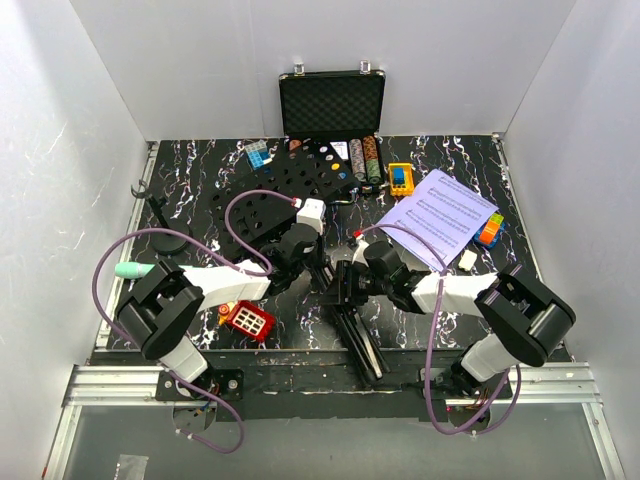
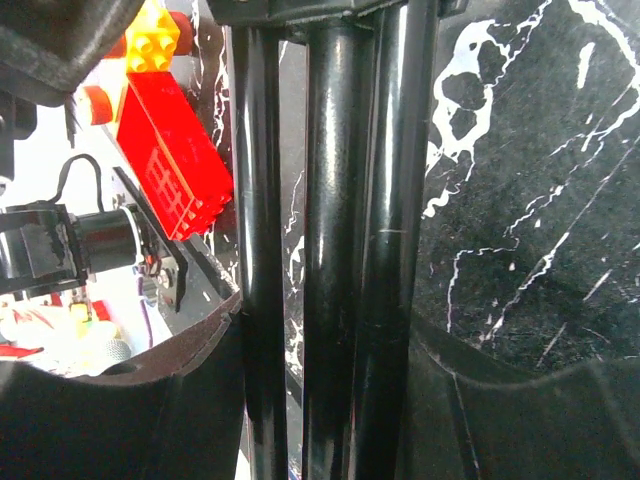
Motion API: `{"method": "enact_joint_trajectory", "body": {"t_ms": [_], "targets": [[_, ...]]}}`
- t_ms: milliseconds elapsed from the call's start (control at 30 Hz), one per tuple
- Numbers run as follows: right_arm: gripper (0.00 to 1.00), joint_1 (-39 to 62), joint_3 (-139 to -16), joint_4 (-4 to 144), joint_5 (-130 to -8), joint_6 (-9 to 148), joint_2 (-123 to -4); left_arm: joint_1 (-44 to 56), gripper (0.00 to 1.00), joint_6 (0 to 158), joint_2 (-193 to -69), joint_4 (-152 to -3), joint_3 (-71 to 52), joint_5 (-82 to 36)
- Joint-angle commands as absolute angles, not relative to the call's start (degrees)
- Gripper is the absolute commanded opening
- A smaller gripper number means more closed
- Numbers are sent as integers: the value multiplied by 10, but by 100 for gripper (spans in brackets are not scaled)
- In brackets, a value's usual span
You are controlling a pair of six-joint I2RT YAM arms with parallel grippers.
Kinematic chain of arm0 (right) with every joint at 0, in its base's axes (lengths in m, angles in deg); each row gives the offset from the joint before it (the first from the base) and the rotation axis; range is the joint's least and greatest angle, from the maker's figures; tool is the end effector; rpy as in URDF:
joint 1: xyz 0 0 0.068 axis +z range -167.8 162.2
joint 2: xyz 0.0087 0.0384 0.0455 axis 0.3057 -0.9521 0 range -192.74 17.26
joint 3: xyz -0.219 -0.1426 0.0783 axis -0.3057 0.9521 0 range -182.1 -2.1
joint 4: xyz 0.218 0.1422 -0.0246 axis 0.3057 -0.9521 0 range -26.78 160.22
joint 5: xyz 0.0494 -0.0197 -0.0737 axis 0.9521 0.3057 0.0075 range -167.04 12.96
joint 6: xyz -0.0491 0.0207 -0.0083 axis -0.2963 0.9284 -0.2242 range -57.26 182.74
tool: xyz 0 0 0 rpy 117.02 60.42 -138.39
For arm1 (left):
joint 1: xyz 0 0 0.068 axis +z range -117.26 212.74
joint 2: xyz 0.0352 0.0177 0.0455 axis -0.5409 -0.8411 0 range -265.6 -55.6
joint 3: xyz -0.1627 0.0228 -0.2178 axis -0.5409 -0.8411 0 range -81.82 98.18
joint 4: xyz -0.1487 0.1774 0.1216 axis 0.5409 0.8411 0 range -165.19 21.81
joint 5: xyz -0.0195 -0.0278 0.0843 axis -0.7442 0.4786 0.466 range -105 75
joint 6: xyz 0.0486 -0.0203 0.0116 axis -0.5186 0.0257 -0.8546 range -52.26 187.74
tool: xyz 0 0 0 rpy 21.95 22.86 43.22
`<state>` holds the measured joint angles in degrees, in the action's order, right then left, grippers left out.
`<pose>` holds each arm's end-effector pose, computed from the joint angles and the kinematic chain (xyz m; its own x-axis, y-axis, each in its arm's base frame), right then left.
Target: Pack up the instrument practice props
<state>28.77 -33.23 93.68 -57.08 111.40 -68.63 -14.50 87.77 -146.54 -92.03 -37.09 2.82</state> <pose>0.1859 0.2141 0.1555 -0.8990 0.0770 -0.4312 -0.3151 0.5701 0.7587 0.2329 -0.2359 0.1892 -0.4902 0.0500 -0.8702 0.3725 0.9146 -0.1573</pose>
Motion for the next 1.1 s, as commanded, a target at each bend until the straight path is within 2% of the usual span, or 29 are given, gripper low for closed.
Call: {"method": "enact_joint_trajectory", "body": {"t_ms": [0, 200, 267, 433, 567, 600, 633, 867, 967, 1000, 1067], "targets": [[1, 276, -403, 982, -576, 1063, -671, -146, 0, 877, -1482, -915, -379, 28], [46, 276, -428, 894, -580, 1036, -680, -145, 0, 880, -1499, -920, -380, 28], [52, 276, -431, 875, -584, 1030, -681, -145, 0, 880, -1501, -925, -383, 26], [57, 276, -433, 845, -596, 1022, -681, -145, 0, 879, -1500, -941, -390, 16], [66, 276, -442, 820, -603, 1011, -684, -145, 0, 877, -1497, -944, -391, 11], [69, 277, -444, 812, -606, 1008, -685, -146, 0, 877, -1496, -944, -392, 11], [83, 276, -447, 805, -609, 1003, -686, -145, 0, 877, -1495, -945, -393, 12], [87, 278, -460, 752, -639, 970, -658, -145, 0, 883, -1493, -942, -396, 34], [88, 290, -481, 687, -660, 932, -648, -145, 1, 882, -1489, -922, -384, 28], [89, 294, -482, 674, -666, 923, -647, -145, 4, 882, -1486, -915, -380, 25], [89, 300, -476, 661, -677, 910, -644, -145, 18, 877, -1475, -907, -376, 7]]}}
